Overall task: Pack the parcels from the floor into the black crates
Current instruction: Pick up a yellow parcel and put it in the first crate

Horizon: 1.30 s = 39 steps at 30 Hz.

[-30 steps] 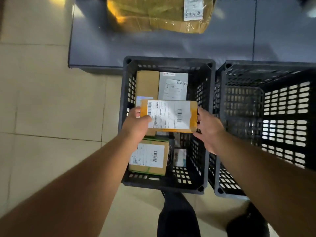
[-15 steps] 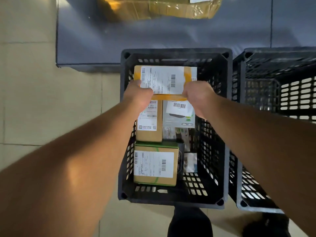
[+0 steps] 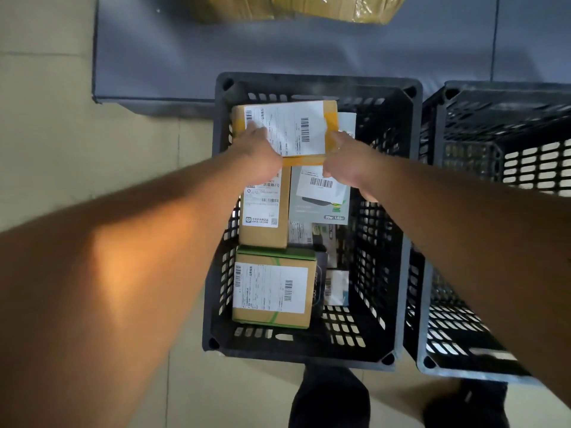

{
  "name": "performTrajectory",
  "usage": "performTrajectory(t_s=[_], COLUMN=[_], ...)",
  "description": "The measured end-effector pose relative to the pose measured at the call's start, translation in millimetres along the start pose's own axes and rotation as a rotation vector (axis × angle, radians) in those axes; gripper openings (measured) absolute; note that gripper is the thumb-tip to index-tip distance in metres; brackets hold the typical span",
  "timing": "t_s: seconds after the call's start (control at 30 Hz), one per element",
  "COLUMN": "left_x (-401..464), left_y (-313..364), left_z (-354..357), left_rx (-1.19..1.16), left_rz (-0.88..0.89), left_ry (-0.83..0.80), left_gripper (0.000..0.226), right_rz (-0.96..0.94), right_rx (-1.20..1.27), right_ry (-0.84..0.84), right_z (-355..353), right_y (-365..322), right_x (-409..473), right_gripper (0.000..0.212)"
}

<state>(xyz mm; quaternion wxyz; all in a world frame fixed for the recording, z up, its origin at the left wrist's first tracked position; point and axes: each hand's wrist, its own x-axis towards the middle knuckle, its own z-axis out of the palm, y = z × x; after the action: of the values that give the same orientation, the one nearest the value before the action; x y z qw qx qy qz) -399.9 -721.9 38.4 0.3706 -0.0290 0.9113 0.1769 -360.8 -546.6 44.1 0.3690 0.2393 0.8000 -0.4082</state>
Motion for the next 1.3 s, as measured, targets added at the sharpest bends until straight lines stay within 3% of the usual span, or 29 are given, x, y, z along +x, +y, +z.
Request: performTrajectory(t_s=[0.1, 0.27, 0.4, 0.6, 0.83, 1.1, 1.23, 1.3], left_x=[-11.0, -54.1, -95.3, -158.0, -220.6, -289.2, -307.0, -311.9], left_y=[0.9, 9.4, 28.0, 62.3, 142.8, 253.4, 308.1, 331.8], left_z=[0.6, 23.2, 41.9, 75.4, 112.8, 204.3, 236.4, 255.6], left_rx=[-0.050, -0.076, -0.230, -0.273, -0.365, -0.513, -0.542, -0.568], left_rz=[0.043, 0.107, 0.075, 0.051, 0.073, -0.046, -0.020, -0.004], left_ry=[0.049, -0.012, -0.037, -0.063, -0.038, -0.066, -0.068, -0.079], left_gripper=[0.069, 0.074, 0.074, 0.070, 0.058, 0.067, 0.066, 0.065], right_rz=[0.021, 0.047, 0.096, 0.069, 0.100, 0.157, 0.135, 0.169], right_rx=[0.040, 0.178, 0.106, 0.196, 0.256, 0.301, 0.261, 0.254], right_ry=[0.042, 0.099, 0.129, 0.098, 0.122, 0.169, 0.252, 0.281], right_z=[0.5, -9.8, -16.9, -21.1, -69.5, -165.8, -216.9, -238.5], right_y=[19.7, 43.4, 66.7, 115.3, 193.2, 320.6, 365.3, 384.1], right_x=[-10.3, -33.5, -65.2, -131.2, -187.6, -260.8, -283.8, -289.8], right_gripper=[0.073, 0.072, 0.069, 0.066, 0.065, 0.056, 0.046, 0.052])
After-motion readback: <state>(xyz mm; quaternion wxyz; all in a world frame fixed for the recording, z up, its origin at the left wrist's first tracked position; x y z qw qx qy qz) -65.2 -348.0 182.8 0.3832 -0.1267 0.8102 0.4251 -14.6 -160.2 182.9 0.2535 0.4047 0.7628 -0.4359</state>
